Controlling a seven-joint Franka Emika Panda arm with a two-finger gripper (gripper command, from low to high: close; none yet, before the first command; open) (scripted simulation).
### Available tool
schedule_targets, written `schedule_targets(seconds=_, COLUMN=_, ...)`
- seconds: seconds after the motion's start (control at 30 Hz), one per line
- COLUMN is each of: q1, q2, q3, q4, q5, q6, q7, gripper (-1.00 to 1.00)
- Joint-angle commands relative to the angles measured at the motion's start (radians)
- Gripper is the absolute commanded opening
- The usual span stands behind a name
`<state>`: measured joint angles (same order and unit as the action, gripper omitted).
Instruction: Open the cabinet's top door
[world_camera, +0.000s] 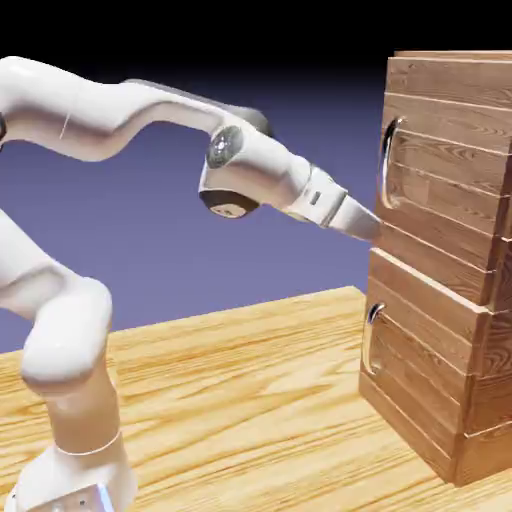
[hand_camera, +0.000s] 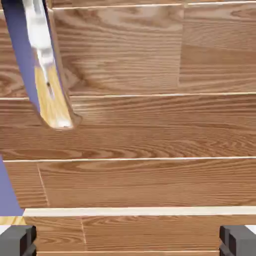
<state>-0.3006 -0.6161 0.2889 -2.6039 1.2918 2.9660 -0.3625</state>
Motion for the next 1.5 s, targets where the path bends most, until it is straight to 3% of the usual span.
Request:
schedule_targets(seconds=0.0, q1=-0.011, q2=-0.002, q3=0.010, q4=0.007, q5=0.044, q6=-0.002, q7=-0.037, gripper=0.00)
schedule_targets(seconds=1.13, q1=-0.368, q2=-0.054, q3=0.341, q4=0.243, q5=1.522, q6=-0.084, q7=-1.301, gripper=0.00)
schedule_targets(seconds=1.3, q1=-0.514, q2=0.086, q3=0.461, q4=0.383, q5=1.606, q6=-0.101, q7=-1.406, gripper=0.00)
schedule_targets(seconds=1.33, q1=-0.514, q2=0.086, q3=0.461, q4=0.383, q5=1.606, q6=-0.101, q7=-1.406, gripper=-1.00)
schedule_targets(seconds=1.47, q1=-0.406, q2=0.109, q3=0.363, q4=0.368, q5=1.602, q6=-0.104, q7=-1.455, gripper=-1.00)
